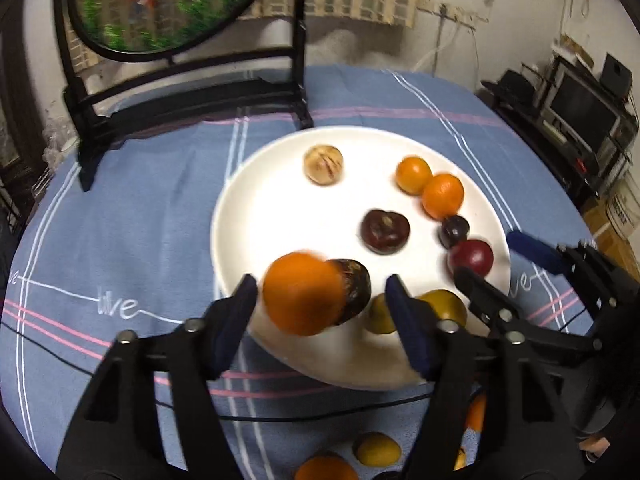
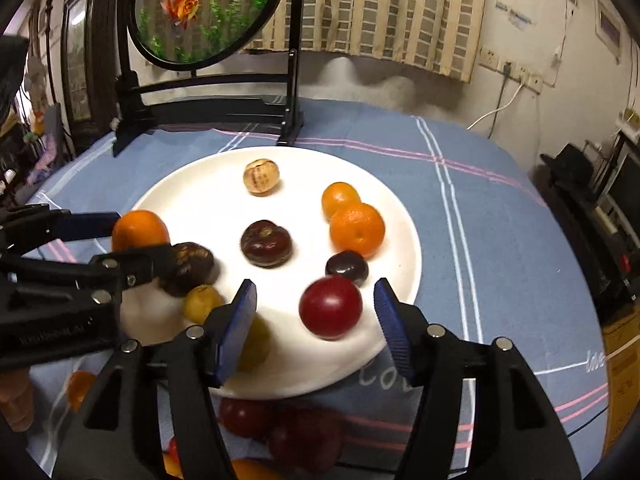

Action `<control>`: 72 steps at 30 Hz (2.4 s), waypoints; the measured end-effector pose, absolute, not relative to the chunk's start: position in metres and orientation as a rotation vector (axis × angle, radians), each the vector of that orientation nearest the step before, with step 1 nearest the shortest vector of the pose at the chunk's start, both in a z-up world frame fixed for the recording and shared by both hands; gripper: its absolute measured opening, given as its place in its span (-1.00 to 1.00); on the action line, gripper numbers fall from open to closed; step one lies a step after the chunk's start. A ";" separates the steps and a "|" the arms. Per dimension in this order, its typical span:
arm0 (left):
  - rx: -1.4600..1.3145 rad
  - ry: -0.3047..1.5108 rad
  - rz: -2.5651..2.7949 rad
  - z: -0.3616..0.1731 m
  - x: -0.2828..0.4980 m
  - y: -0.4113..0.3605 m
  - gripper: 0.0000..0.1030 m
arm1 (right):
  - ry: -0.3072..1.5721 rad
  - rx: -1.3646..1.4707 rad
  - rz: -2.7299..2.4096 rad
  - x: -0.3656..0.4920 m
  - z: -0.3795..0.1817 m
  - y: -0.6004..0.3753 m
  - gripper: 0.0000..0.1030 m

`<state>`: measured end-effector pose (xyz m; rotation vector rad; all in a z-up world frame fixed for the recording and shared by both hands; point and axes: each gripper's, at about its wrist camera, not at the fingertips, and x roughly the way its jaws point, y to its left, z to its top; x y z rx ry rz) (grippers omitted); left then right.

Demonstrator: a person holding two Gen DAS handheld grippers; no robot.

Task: Organize fruits
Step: 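Lower both held fruits onto the white plate and open both tools, then grasp an orange with the left tool while the right tool grasps a beige potato-like fruit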

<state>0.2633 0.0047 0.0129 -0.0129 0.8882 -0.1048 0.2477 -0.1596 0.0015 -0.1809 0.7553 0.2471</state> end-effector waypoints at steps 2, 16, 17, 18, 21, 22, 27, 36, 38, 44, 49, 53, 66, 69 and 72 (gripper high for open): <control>-0.004 0.878 -0.114 0.018 0.257 0.006 0.35 | 0.757 -0.163 0.250 0.242 0.005 -0.164 0.18; 0.078 0.856 -0.110 0.022 0.172 0.008 0.73 | 0.804 -0.007 0.242 0.159 0.010 -0.208 0.33; 0.076 0.864 -0.111 0.019 0.166 0.010 0.73 | 0.810 0.003 0.243 0.151 0.007 -0.209 0.33; 0.073 0.873 -0.112 0.016 0.162 0.011 0.73 | 0.814 0.006 0.245 0.146 0.005 -0.209 0.33; 0.062 0.899 -0.110 0.009 0.150 0.016 0.73 | 0.822 0.001 0.256 0.126 -0.001 -0.207 0.33; 0.060 0.901 -0.107 0.007 0.146 0.017 0.73 | 0.818 0.001 0.263 0.121 -0.002 -0.206 0.33; 0.026 0.913 -0.099 0.001 0.130 0.024 0.73 | 0.829 0.010 0.272 0.107 -0.009 -0.204 0.33; 0.055 0.927 -0.105 -0.011 0.127 0.023 0.73 | 0.793 0.002 0.245 0.099 -0.012 -0.203 0.33; 0.062 0.932 -0.103 -0.016 0.130 0.024 0.73 | 0.771 0.002 0.228 0.099 -0.013 -0.206 0.33; 0.063 0.974 -0.115 -0.033 0.141 0.024 0.48 | 0.757 0.057 0.274 0.100 -0.016 -0.213 0.33; 0.041 0.993 -0.189 -0.039 0.151 0.014 -0.07 | 0.750 0.073 0.282 0.101 -0.016 -0.216 0.33; 0.060 0.964 -0.180 -0.040 0.153 0.008 -0.21 | 0.763 0.078 0.286 0.103 -0.019 -0.216 0.33; -0.018 0.904 -0.146 -0.020 0.142 0.033 -0.21 | 0.854 -0.137 0.345 0.097 -0.026 -0.161 0.33; -0.030 0.880 -0.116 -0.015 0.141 0.039 -0.21 | 0.892 -0.239 0.319 0.105 -0.036 -0.141 0.33; -0.048 0.882 -0.128 -0.013 0.142 0.042 -0.21 | 0.905 -0.265 0.337 0.114 -0.038 -0.128 0.33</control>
